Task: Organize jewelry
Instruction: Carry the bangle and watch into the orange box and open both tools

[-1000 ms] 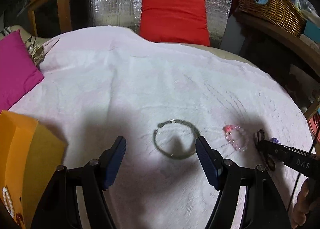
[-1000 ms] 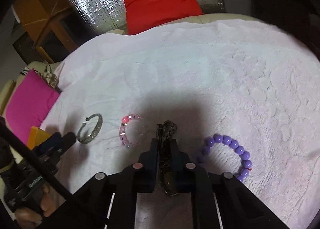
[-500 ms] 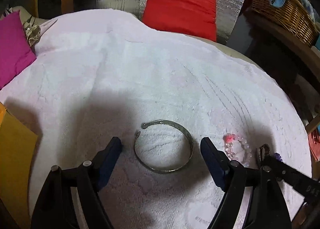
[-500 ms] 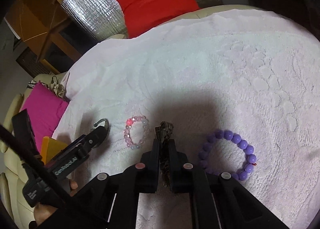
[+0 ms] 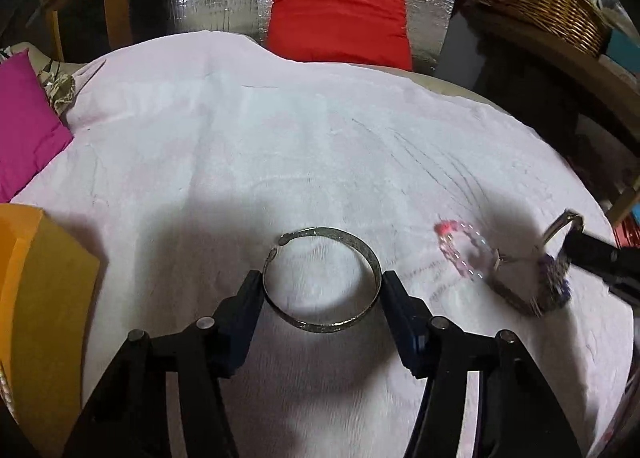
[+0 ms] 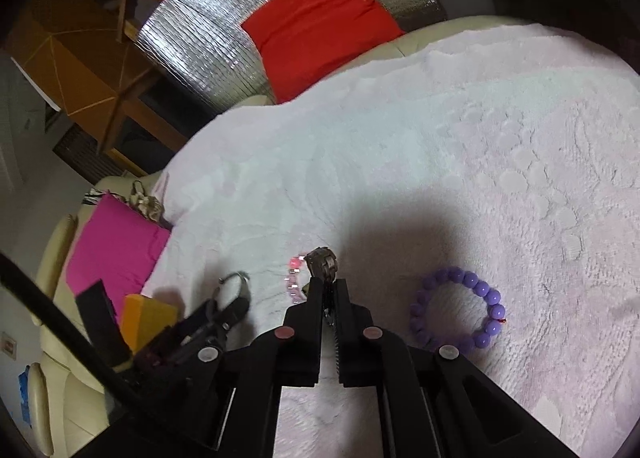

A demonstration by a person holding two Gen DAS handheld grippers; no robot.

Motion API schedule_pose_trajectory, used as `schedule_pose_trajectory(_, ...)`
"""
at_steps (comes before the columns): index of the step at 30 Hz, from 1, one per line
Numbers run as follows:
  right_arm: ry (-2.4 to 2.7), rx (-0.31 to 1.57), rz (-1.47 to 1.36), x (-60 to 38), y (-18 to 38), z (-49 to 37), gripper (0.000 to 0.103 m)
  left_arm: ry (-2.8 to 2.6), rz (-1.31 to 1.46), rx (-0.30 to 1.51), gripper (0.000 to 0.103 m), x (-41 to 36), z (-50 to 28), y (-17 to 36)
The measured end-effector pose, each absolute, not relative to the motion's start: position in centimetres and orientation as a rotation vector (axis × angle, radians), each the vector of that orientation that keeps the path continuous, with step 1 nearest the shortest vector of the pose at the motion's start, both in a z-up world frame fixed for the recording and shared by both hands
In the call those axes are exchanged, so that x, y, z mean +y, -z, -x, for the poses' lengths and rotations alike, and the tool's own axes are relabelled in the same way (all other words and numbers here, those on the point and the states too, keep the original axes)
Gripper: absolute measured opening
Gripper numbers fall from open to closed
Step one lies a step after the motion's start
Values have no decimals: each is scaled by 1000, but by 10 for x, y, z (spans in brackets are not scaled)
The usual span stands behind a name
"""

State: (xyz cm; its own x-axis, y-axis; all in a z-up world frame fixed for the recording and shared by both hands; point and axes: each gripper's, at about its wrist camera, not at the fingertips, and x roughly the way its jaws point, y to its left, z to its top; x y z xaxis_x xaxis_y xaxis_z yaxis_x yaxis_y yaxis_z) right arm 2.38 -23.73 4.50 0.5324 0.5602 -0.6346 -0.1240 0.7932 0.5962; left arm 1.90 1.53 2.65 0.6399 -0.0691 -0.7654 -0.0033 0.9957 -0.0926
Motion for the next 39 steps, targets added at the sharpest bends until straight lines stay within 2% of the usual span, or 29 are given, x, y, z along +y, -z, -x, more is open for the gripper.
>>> schedule_pose_trajectory(16, -524, 765, -579, -230, -96, 8, 6, 65, 96, 715, 61, 24, 53, -88)
schedule_pose_trajectory(29, -659, 677, -562, -185, -130, 43, 6, -34, 140, 573, 61, 52, 116, -138)
schedule_pose_trajectory(39, -859, 658, -527, -107, -154, 81, 6, -296, 128, 534, 61, 142, 209, -155)
